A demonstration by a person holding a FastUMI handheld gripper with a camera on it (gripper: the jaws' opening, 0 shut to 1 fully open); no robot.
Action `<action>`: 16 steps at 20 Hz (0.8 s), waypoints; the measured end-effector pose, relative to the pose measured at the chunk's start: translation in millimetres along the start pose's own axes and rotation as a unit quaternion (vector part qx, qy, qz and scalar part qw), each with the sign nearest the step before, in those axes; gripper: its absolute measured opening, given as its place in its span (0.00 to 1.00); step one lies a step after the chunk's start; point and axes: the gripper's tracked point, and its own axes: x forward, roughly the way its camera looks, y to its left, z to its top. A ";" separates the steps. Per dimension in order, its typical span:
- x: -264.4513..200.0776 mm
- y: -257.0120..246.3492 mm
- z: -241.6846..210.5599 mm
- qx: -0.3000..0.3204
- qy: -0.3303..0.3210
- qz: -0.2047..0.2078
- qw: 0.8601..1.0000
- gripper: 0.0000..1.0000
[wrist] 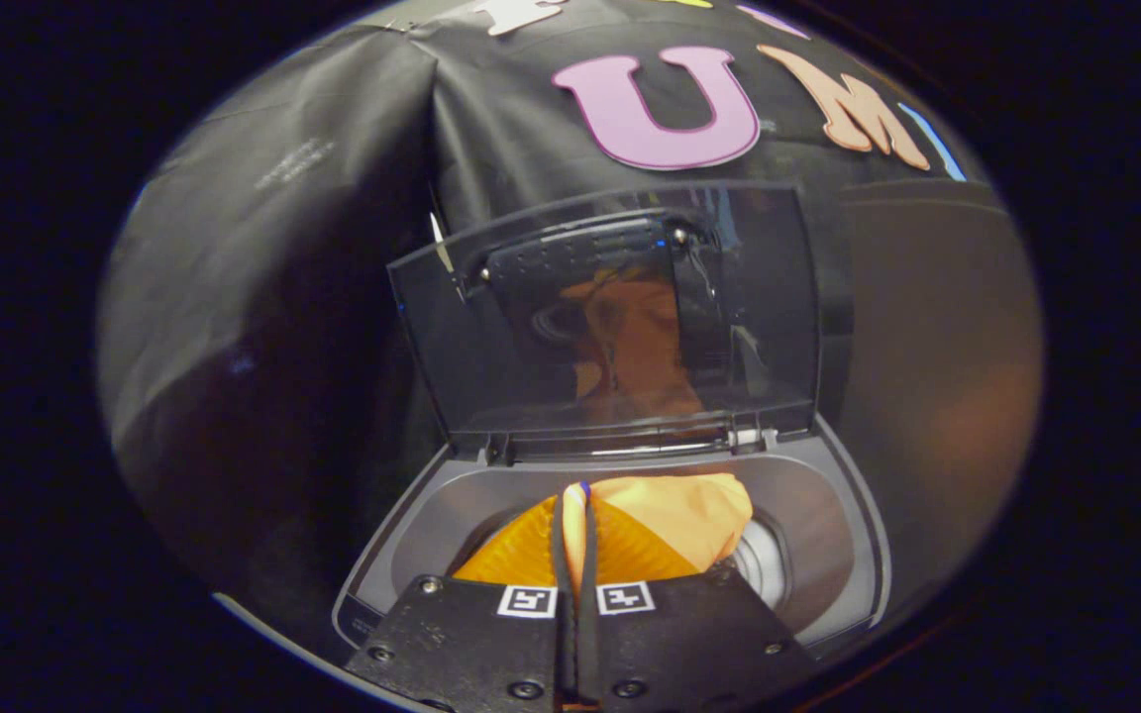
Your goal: Put the clothes into the washing machine and then close the washing machine lid.
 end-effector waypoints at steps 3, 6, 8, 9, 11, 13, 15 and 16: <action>16.7 -2.6 -12.1 0.000 0.025 -0.020 0.999 0.01; 25.0 -8.3 -28.2 0.000 0.057 -0.045 0.997 0.07; 23.8 -2.8 -22.8 -0.004 0.048 -0.041 0.998 0.31; 23.7 -3.1 -20.7 -0.013 0.045 -0.041 0.998 0.44; 17.2 -3.6 -17.9 -0.037 0.045 -0.046 0.997 0.58; 7.5 -1.2 -9.5 -0.054 0.037 -0.046 0.997 0.71; -7.7 3.9 0.8 -0.069 0.024 -0.051 0.996 0.85; -16.2 8.0 9.6 -0.076 0.014 -0.053 0.996 0.92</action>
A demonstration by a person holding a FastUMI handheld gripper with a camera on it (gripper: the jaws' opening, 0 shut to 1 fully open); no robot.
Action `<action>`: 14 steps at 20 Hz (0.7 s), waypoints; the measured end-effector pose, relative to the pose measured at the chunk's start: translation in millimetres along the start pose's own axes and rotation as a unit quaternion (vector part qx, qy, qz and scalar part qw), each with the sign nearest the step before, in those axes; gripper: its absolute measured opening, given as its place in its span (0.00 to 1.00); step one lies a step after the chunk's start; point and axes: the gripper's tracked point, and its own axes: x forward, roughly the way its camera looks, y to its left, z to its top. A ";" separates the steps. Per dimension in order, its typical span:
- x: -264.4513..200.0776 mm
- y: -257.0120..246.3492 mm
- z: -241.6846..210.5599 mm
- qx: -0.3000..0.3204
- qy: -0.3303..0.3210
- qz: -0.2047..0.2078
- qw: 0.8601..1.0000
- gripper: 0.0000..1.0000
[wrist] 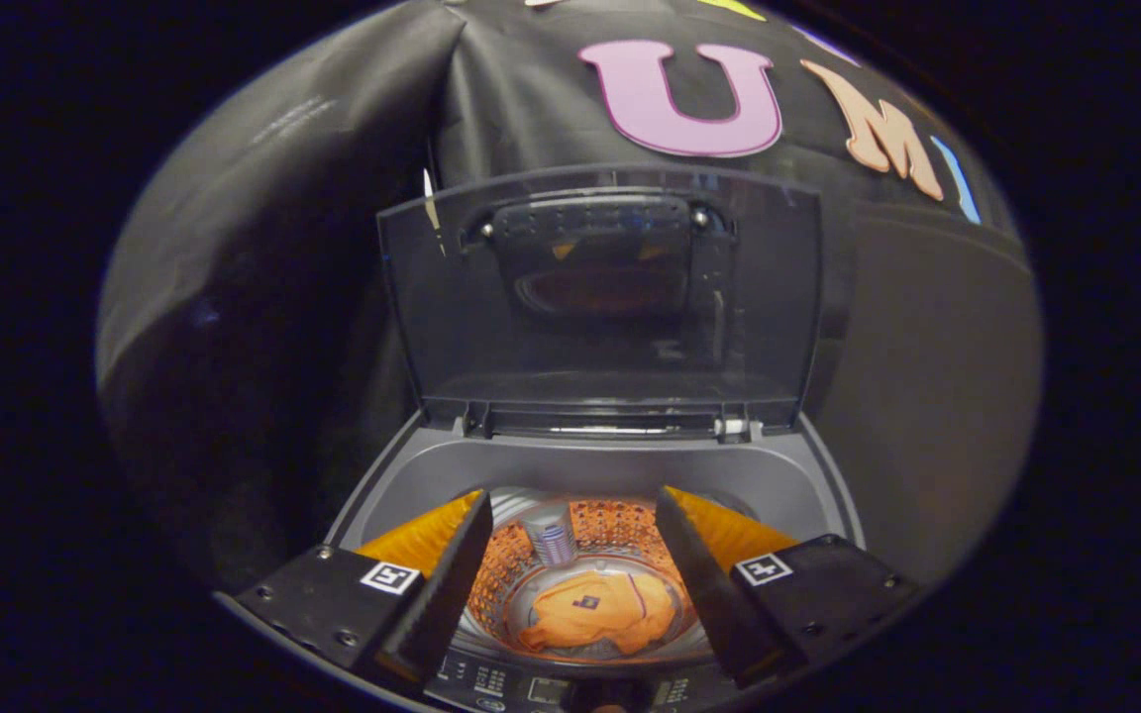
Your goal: Put the clothes into the washing machine and then close the washing machine lid.
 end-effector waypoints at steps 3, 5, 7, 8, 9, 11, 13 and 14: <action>-27.5 -2.6 29.8 -0.014 -0.036 -0.014 0.999 0.99; -46.5 -0.3 59.5 -0.015 -0.073 -0.016 0.997 0.99; -66.6 7.3 89.2 0.001 -0.111 -0.007 0.994 0.99; -74.7 12.2 104.8 0.015 -0.126 0.001 0.992 0.99; -83.4 16.5 122.7 0.025 -0.144 0.006 0.989 0.98; -95.4 19.1 154.1 0.032 -0.169 0.012 0.985 0.98; -95.4 15.4 176.6 0.028 -0.179 0.003 0.983 0.98; -92.9 12.8 184.9 0.027 -0.183 -0.001 0.983 0.98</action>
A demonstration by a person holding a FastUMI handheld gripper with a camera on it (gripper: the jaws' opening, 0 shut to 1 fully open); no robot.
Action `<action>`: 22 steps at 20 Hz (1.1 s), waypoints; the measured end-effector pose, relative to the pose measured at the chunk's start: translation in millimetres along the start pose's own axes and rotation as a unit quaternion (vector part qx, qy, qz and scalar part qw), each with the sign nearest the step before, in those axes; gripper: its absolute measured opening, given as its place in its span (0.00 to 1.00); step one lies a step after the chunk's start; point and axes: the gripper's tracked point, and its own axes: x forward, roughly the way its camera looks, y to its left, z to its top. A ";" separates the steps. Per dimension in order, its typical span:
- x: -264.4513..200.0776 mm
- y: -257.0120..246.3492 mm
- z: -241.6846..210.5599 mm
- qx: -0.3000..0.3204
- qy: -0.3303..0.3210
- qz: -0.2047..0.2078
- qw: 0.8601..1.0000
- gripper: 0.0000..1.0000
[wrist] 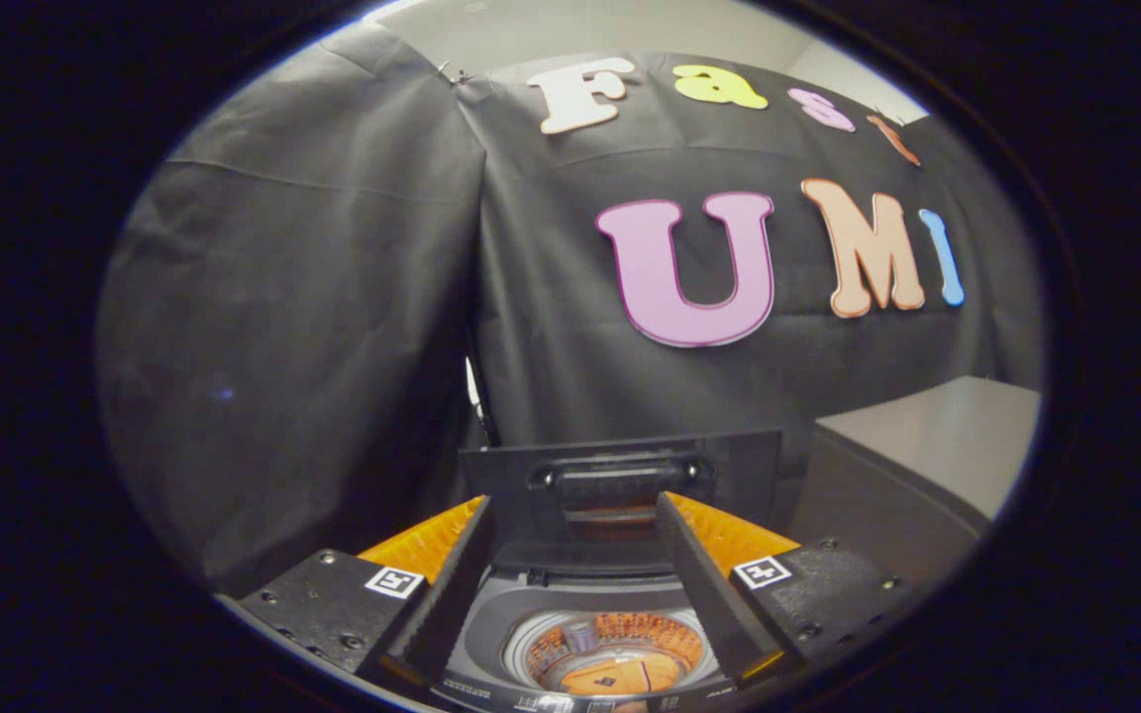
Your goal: Put the clothes into the washing machine and then close the washing machine lid.
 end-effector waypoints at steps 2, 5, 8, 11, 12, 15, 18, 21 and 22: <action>13.6 -3.8 15.0 0.004 -0.009 -0.004 1.000 0.98; 41.9 -10.6 30.4 0.001 -0.010 -0.017 1.000 0.97; 81.2 -21.1 30.0 -0.006 0.008 -0.033 0.999 0.97; 116.7 -35.1 28.4 -0.011 0.013 -0.053 0.998 0.97; 123.7 -34.8 21.8 -0.008 0.020 -0.056 0.998 0.97; 158.6 -33.4 14.3 0.011 0.022 -0.048 0.999 0.97; 181.8 -34.9 10.1 0.016 0.028 -0.064 0.997 0.97; 199.6 -34.2 -0.3 0.012 0.044 -0.073 0.996 0.97; 202.2 -35.0 -7.0 0.009 0.052 -0.077 0.996 0.97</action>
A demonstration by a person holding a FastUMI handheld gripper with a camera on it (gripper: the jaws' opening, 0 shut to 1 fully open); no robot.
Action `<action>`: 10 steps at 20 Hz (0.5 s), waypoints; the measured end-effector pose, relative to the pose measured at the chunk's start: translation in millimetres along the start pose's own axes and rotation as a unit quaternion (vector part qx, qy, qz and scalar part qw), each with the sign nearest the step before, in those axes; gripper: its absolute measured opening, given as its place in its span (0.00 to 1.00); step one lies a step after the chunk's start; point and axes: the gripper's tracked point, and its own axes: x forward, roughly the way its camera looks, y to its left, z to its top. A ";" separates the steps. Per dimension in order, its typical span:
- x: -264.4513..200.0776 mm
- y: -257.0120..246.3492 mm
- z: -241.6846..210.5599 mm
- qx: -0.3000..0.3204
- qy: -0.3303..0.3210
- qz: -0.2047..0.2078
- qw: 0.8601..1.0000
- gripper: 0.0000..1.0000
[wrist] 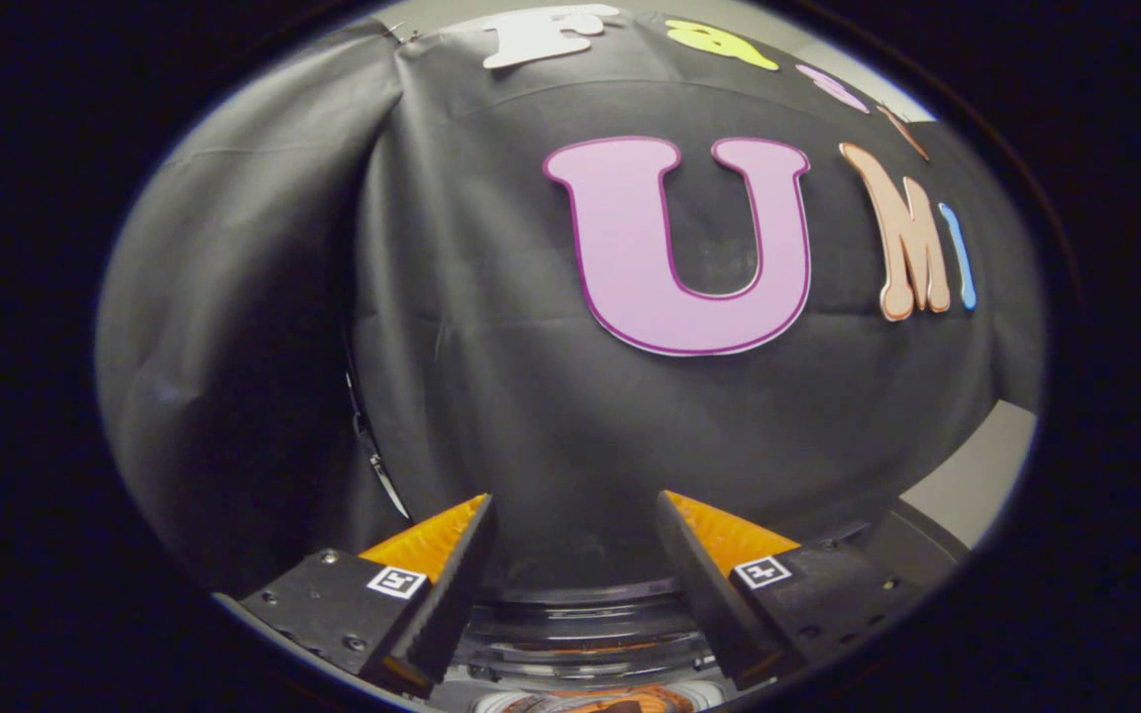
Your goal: Put the clothes into the washing machine and then close the washing machine lid.
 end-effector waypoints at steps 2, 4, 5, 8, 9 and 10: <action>8.4 -0.3 -10.8 -0.013 0.018 -0.002 1.000 0.97; 11.1 1.5 -28.2 -0.031 0.049 -0.002 0.998 0.97; 11.6 -1.1 -22.6 -0.041 0.034 -0.002 0.999 0.97; 11.3 1.0 -28.0 -0.033 0.053 -0.004 0.998 0.97; 10.0 1.4 -28.2 -0.033 0.054 -0.004 0.998 0.96; 7.4 1.7 -25.5 -0.037 0.052 -0.003 0.998 0.96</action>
